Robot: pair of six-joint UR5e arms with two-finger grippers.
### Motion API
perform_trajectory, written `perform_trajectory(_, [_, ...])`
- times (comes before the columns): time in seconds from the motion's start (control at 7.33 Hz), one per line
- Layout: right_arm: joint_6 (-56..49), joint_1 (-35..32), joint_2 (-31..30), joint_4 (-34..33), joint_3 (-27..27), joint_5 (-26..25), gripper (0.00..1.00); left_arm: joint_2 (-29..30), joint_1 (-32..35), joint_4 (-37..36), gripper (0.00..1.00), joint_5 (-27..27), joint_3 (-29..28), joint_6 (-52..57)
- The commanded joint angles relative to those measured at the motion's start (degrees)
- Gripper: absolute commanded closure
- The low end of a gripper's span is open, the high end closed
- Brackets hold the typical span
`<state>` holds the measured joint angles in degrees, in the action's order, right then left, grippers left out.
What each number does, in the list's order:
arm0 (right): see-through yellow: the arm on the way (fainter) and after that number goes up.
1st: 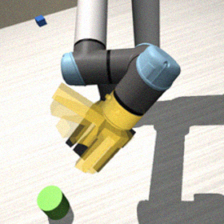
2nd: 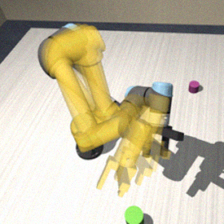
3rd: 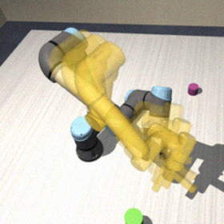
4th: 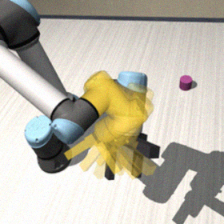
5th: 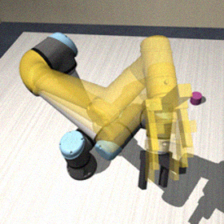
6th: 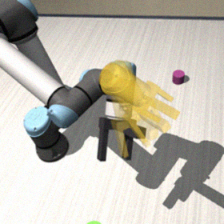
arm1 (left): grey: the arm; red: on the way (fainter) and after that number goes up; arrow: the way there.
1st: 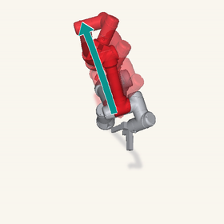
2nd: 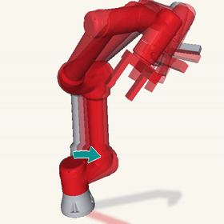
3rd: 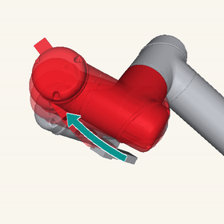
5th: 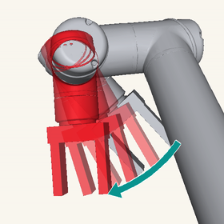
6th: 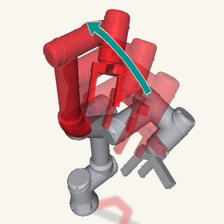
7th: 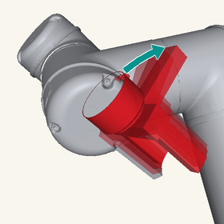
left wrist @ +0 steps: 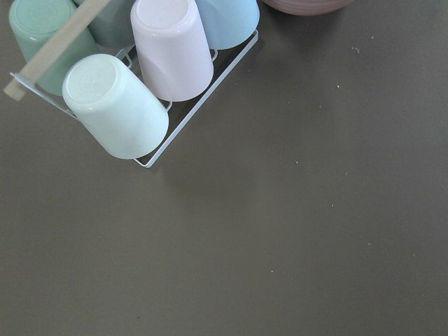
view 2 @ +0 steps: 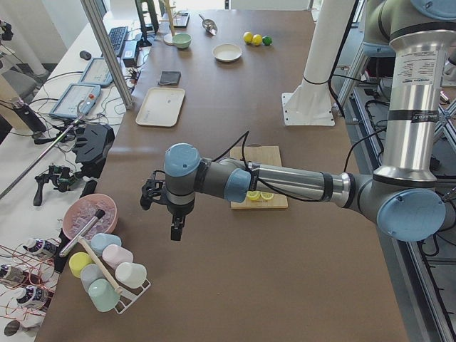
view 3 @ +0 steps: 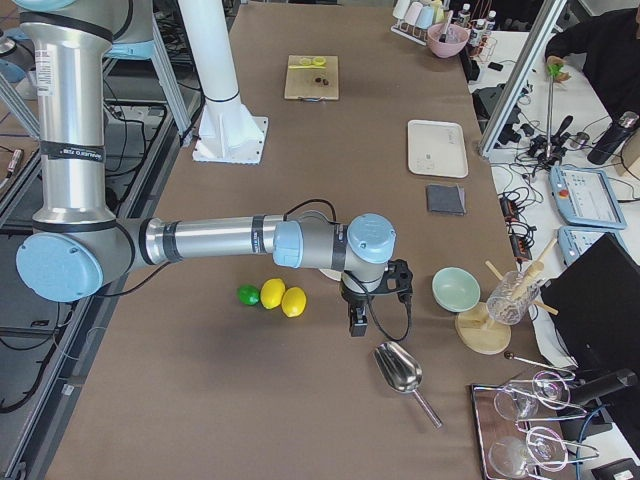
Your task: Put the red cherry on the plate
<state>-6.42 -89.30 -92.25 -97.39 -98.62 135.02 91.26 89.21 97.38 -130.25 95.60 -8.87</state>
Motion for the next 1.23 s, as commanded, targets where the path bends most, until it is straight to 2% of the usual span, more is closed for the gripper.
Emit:
perform_trajectory(0.0, [0.0, 0.0, -0.04, -0.08, -0.17, 0.25, 0.0, -0.03, 0.0, 0.0, 0.02, 0.0, 0.02, 0.0])
perform_trajectory(0.41, [0.09, 0.0, 0.14, 0.09, -0.61, 0.25, 0.0, -0.29, 0.0, 0.0, 0.02, 0.0, 0.46, -0.09])
perform_trajectory(0.68, [2.97, 1.22, 0.23, 8.92, -0.17, 4.18, 0.0, -0.21, 0.0, 0.09, 0.02, 0.0, 0.46, -0.09])
perform_trajectory(0.95, [16.53, 9.8, 0.66, 19.55, 0.44, 3.42, 0.0, -0.21, -0.09, 0.09, 0.02, -0.09, 0.38, -0.09])
perform_trajectory(1.09, [22.7, 13.93, 0.58, 25.43, 0.79, 1.24, 0.0, -0.21, -0.09, 0.09, 0.02, 0.0, 0.38, -0.09])
